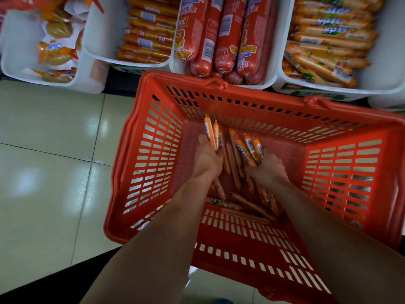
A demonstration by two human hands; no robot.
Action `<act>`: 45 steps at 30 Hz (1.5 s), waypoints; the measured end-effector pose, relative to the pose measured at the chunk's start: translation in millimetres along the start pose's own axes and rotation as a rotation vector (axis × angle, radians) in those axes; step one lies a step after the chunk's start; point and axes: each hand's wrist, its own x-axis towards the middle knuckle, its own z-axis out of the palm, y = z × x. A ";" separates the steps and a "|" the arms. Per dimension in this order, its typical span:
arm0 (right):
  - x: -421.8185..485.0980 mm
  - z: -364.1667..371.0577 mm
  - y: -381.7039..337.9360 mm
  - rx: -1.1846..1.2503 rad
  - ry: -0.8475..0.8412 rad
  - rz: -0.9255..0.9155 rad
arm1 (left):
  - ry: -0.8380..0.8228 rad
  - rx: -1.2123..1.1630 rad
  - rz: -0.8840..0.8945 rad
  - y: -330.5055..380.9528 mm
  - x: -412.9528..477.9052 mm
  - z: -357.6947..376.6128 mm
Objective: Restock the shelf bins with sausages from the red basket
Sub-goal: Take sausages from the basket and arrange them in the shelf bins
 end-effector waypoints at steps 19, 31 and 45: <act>-125.3 -170.4 -95.1 0.001 -0.047 -0.322 | -0.037 0.043 0.355 86.3 -121.5 -119.0; -130.4 -323.5 -197.6 -0.075 0.112 -0.537 | -0.060 0.099 0.619 222.5 -158.6 -204.0; 24.3 -285.1 -188.9 -0.163 0.093 -0.533 | -0.053 0.035 0.577 209.2 -50.7 -193.9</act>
